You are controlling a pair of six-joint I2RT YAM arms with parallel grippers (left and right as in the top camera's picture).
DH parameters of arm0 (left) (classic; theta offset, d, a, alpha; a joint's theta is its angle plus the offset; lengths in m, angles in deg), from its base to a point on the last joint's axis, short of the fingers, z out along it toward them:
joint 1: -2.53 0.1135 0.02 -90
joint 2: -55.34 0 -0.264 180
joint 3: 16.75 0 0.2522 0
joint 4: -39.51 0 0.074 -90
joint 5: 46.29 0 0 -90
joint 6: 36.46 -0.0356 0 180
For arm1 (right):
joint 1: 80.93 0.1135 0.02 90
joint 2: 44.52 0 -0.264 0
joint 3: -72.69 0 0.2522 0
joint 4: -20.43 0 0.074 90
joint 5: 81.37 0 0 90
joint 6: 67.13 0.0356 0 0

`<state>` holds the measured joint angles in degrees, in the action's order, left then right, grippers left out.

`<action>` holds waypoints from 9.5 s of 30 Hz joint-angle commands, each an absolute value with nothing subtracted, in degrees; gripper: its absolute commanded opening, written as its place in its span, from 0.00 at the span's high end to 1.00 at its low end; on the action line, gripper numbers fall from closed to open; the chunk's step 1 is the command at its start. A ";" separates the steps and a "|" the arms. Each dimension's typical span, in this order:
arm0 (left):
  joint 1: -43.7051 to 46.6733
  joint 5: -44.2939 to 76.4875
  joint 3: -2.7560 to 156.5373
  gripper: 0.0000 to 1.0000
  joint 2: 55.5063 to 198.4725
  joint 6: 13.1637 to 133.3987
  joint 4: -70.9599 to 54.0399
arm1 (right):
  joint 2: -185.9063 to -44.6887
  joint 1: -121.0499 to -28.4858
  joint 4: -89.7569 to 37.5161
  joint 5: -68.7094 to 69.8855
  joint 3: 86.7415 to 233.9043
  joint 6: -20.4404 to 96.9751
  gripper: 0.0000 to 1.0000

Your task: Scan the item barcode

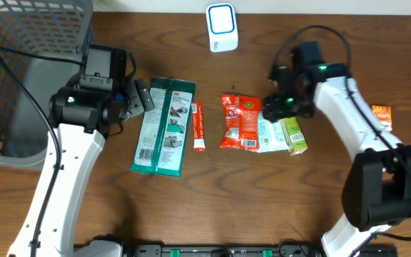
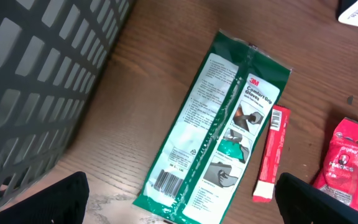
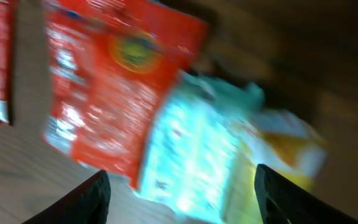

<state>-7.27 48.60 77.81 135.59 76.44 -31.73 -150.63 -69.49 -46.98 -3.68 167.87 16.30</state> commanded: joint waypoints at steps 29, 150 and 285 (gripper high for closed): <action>-7.18 43.02 77.83 0.02 135.63 76.72 -30.46 | -150.30 -61.49 -28.56 -23.86 155.53 30.11 0.60; -28.95 23.88 72.02 0.57 172.59 65.03 0.12 | -151.37 -70.45 -25.45 -21.76 149.60 27.93 0.60; -28.89 35.83 69.74 0.61 146.78 71.50 -15.40 | -142.19 -59.96 -2.83 -16.25 134.98 64.47 0.83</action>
